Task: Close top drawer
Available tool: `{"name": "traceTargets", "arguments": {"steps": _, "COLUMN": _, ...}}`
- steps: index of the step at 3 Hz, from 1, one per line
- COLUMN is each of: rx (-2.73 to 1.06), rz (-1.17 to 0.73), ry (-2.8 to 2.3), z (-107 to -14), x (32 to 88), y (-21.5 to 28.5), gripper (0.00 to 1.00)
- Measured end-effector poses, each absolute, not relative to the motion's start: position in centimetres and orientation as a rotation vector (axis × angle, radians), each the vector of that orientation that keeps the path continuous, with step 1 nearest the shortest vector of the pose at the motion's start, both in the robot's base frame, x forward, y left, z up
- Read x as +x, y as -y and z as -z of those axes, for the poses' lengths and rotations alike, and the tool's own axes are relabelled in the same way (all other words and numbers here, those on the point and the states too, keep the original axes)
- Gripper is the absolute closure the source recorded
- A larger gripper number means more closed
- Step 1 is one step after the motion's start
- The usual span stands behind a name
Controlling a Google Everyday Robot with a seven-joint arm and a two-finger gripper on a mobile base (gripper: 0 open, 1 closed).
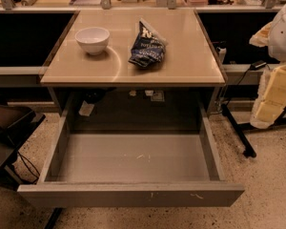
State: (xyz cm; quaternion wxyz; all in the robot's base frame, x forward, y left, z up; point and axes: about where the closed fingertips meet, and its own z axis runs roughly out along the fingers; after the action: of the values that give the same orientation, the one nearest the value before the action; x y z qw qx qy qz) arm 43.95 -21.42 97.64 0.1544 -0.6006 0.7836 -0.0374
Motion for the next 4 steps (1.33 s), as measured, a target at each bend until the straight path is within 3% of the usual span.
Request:
{"name": "traceTargets", "arguments": {"steps": 2, "rx": -1.717, "rz": 0.169, "ry": -2.198, "z": -93.8, "x": 39.2, "y": 16.9, "gripper": 0.00}}
{"name": "traceTargets", "arguments": {"steps": 4, "rx": -1.626, "rz": -0.081, "ry": -2.164, "z": -82.3, "x": 34.3, "y": 9.5, "gripper": 0.00}}
